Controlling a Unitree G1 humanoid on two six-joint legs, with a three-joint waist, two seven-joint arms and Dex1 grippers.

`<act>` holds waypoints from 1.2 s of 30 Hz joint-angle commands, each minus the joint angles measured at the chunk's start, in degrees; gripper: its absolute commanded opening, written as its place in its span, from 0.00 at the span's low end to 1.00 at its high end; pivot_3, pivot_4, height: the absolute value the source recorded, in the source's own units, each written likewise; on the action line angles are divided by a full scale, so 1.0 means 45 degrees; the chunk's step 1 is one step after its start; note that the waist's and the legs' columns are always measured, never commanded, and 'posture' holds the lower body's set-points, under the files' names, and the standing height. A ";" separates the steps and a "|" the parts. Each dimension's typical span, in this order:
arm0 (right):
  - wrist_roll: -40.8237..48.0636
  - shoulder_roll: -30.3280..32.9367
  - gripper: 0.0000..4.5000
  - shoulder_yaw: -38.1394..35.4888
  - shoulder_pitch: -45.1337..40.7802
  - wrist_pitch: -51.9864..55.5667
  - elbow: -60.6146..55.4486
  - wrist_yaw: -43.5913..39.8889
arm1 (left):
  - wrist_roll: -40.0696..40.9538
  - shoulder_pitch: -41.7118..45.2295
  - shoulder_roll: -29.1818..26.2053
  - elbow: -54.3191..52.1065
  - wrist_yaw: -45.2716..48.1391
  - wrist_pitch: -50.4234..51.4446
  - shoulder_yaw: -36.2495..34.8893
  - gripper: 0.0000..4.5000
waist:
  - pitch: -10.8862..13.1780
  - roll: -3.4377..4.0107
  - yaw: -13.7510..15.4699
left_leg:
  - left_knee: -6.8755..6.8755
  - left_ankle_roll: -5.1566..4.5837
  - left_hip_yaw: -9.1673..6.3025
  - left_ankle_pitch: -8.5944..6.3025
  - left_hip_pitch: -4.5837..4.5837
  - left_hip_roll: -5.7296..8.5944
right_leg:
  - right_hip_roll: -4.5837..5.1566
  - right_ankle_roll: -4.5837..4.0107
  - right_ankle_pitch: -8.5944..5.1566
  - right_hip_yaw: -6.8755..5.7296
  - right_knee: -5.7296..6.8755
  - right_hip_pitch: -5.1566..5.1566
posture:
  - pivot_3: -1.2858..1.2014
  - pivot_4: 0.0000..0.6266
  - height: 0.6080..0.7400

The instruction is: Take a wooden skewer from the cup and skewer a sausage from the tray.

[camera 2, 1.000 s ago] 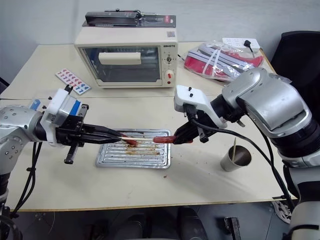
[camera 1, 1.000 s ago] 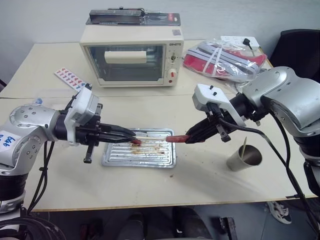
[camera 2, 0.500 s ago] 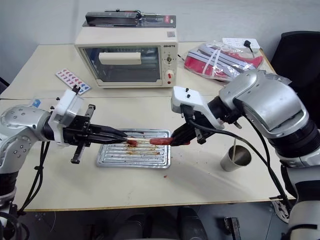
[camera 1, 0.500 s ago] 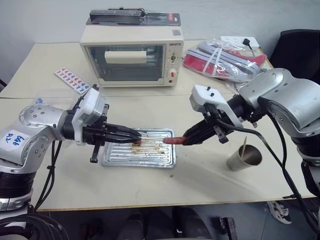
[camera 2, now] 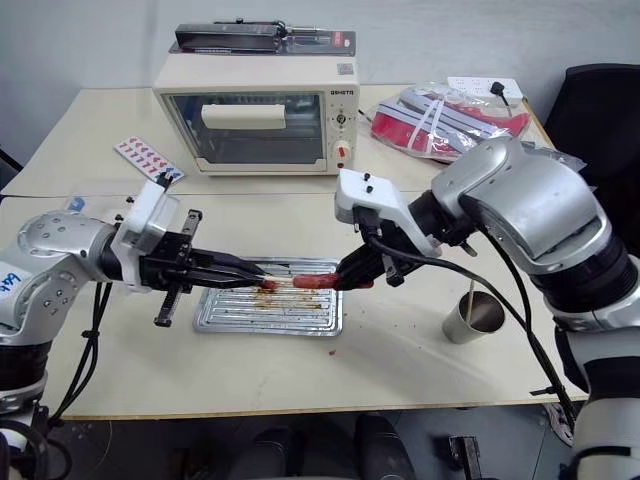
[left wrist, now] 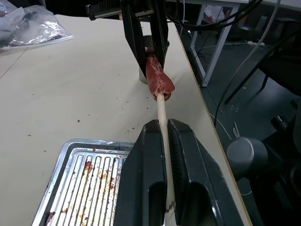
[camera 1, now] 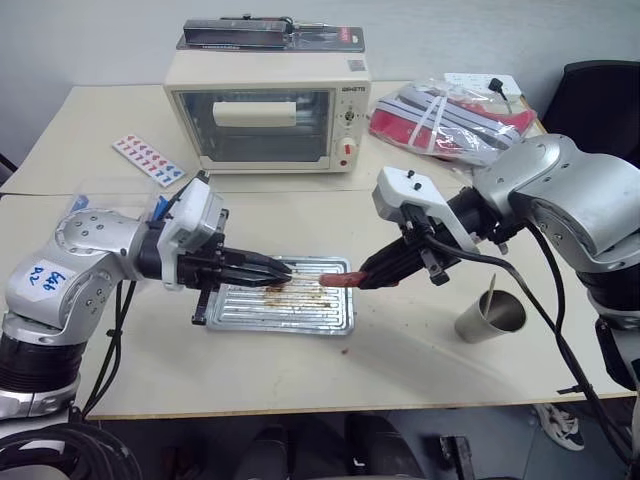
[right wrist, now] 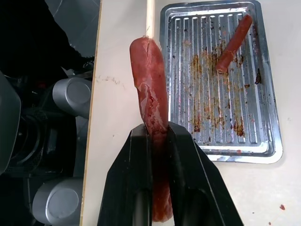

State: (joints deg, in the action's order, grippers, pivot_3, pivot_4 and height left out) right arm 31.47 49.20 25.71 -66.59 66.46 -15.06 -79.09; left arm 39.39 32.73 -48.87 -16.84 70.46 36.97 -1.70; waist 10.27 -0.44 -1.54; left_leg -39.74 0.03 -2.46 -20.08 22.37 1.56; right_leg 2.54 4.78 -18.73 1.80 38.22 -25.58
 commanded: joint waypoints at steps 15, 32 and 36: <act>-0.0504 0.0177 0.56 -0.0882 -0.1499 -0.1315 0.0964 0.0037 | -0.0214 -0.2062 -0.0394 -0.1108 -0.1081 -0.0511 -0.1917 0.00 | 0.0000 0.0000 -0.0018 | -0.0003 -0.0001 -0.0004 -0.0001 0.0001 0.0001 | -0.0001 0.0000 0.0000 0.0002 0.0013 -0.0008 | 0.52 0.24 1.00; -0.0237 -0.1012 0.99 -0.2070 -0.2396 -0.1685 0.2584 0.0438 | -0.0617 -0.7501 0.1445 -0.1569 -0.6756 -0.0576 -0.9511 0.00 | -0.0001 0.0000 0.0002 | 0.0015 -0.0003 0.0000 -0.0005 -0.0003 0.0000 | 0.0003 -0.0001 0.0000 0.0004 -0.0004 -0.0007 | 0.52 0.24 1.00; -0.0301 -0.1243 0.99 -0.2053 -0.2248 -0.1813 0.2677 0.0467 | -0.1290 -0.7345 0.1334 0.0335 -0.7295 -0.1413 -1.0097 0.00 | -0.0002 -0.0002 0.0041 | 0.0011 -0.0005 -0.0002 -0.0006 -0.0003 0.0011 | 0.0014 0.0000 0.0000 0.0003 -0.0030 -0.0001 | 0.52 0.24 1.00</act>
State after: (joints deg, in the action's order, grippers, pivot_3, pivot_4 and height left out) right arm 29.74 43.64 18.34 -75.80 58.85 -2.29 -77.19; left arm 35.51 -0.70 -42.14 -19.13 39.07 33.50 -44.59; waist 10.27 -0.45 -1.36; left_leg -39.70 0.01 -2.48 -20.11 22.36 1.63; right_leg 2.62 4.78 -18.73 1.81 38.01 -25.58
